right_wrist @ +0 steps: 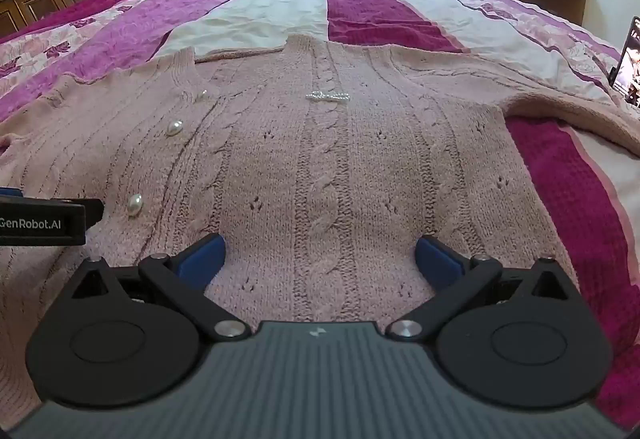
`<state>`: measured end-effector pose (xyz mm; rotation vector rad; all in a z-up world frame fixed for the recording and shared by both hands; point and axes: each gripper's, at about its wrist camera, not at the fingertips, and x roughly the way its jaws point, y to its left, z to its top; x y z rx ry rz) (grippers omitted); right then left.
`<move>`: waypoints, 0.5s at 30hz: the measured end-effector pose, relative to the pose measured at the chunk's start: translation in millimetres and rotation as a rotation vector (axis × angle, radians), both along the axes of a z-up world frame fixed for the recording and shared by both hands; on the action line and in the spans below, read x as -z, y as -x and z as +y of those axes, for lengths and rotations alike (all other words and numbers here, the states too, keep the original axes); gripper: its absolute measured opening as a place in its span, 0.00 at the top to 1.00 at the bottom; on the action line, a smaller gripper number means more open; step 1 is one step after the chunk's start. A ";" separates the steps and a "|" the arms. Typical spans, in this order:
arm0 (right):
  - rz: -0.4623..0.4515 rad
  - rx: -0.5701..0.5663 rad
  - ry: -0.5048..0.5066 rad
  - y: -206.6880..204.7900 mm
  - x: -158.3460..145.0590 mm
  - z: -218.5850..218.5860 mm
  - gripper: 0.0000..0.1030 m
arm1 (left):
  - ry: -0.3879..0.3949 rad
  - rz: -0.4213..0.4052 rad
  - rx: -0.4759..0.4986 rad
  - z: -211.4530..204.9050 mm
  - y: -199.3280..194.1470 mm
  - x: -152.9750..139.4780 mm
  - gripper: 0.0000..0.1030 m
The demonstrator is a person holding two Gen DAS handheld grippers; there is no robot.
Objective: Fold small clothes
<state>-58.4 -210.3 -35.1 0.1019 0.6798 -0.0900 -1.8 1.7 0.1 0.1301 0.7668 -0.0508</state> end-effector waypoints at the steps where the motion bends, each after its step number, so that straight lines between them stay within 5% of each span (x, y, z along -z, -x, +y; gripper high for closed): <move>1: 0.000 0.000 0.000 0.1 0.1 0.1 0.00 | 0.001 0.000 0.000 0.3 0.4 0.1 0.00; 15: -0.003 0.000 0.005 0.9 -0.2 0.7 0.00 | -0.003 0.002 0.004 0.2 -0.6 -0.7 0.00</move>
